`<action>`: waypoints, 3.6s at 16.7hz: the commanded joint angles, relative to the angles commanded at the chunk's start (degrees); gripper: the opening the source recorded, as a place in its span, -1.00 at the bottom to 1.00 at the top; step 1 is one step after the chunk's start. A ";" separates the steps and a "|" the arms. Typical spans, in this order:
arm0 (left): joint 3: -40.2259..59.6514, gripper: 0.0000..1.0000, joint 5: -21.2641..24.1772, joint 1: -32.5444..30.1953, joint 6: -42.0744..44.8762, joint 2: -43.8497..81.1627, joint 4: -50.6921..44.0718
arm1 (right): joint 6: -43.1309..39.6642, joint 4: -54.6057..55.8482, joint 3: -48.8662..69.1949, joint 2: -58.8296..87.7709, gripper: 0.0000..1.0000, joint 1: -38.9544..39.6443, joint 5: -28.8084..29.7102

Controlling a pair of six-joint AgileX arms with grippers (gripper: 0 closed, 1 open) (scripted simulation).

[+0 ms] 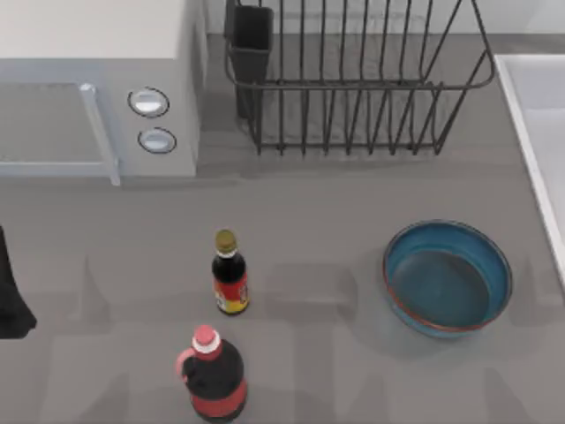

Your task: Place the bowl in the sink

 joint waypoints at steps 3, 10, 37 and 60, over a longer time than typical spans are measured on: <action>0.00 1.00 0.00 0.00 0.00 0.00 0.00 | 2.62 -10.25 12.03 14.60 1.00 2.34 0.13; 0.00 1.00 0.00 0.00 0.00 0.00 0.00 | 9.13 -37.63 41.78 58.15 1.00 8.82 0.27; 0.00 1.00 0.00 0.00 0.00 0.00 0.00 | 14.99 -36.59 52.83 95.24 1.00 14.55 0.01; 0.00 1.00 0.00 0.00 0.00 0.00 0.00 | 15.00 -36.52 52.77 95.27 -1.00 14.55 0.01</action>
